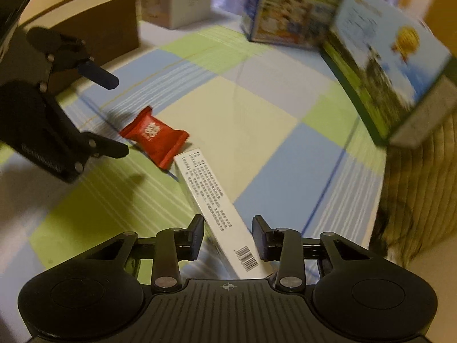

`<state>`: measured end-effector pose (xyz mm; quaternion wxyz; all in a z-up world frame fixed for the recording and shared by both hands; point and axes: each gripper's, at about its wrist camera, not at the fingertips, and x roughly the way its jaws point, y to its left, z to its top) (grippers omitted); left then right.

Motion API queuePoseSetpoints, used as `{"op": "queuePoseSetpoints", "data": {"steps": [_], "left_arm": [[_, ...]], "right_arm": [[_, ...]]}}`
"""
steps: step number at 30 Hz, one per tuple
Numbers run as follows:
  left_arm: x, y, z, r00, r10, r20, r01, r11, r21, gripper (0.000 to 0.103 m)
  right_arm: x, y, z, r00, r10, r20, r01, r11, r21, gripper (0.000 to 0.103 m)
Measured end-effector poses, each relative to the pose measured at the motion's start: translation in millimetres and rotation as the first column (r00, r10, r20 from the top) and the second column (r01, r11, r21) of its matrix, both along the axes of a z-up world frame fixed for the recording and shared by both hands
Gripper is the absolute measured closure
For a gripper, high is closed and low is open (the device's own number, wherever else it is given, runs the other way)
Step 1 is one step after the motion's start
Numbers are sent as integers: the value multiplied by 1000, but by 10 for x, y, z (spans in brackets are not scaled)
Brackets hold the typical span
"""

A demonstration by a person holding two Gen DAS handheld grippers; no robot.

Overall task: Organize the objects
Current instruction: 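Grasp the red candy packet with the left tool while the right tool grasps the white ointment box, then lift and carry the red candy and white ointment box over the open box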

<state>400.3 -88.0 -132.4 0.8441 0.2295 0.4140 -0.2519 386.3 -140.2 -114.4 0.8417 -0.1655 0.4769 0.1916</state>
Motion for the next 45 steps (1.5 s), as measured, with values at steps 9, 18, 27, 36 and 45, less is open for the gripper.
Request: {"op": "queuePoseSetpoints", "data": {"steps": [9,18,27,36,45], "left_arm": [[58,-251,-154,971,-230,68,221,968,116,37],[125,-263,-258,960,-280,18,277,955,109,66],[201,-235,-216,986,-143,-91,146,989,28,76],[30,5,-192,982,47,-185,-51,999,-13,77],[-442,461,-146,963,161,-218,-163,987,7,77]], "right_arm": [[-68,-134,78,976,-198,-91,207,973,104,71],[-78,-172,59,972,-217,-86,228,963,147,71],[-57,-54,-110,978,-198,-72,206,971,122,74],[-142,80,-114,966,-237,-104,252,953,166,80],[-485,368,-101,975,-174,-135,198,962,189,80]]}}
